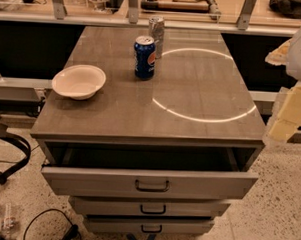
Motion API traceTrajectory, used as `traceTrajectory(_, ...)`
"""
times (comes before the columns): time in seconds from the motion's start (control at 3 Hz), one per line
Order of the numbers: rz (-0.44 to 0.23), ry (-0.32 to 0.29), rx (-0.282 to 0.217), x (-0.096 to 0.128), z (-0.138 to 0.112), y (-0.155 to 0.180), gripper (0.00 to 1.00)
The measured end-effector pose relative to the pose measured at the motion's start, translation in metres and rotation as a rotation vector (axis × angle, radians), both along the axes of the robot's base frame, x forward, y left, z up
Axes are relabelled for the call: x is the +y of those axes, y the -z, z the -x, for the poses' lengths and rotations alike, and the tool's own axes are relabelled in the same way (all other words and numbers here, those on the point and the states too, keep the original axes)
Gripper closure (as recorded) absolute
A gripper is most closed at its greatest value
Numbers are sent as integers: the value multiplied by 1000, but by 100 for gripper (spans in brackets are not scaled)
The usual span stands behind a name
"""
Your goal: Pick pepsi can
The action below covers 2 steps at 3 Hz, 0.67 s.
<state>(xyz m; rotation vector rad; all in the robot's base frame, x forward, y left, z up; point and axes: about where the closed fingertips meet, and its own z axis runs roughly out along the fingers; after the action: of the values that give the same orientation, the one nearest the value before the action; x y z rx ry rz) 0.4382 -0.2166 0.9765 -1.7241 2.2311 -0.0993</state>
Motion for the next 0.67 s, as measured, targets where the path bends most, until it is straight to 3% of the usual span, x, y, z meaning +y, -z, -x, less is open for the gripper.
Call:
traceTrajectory(0.33,0,0,0,0,0,0,0)
traceTrajectory(0.67,-65,45,-71,6,-15,3,0)
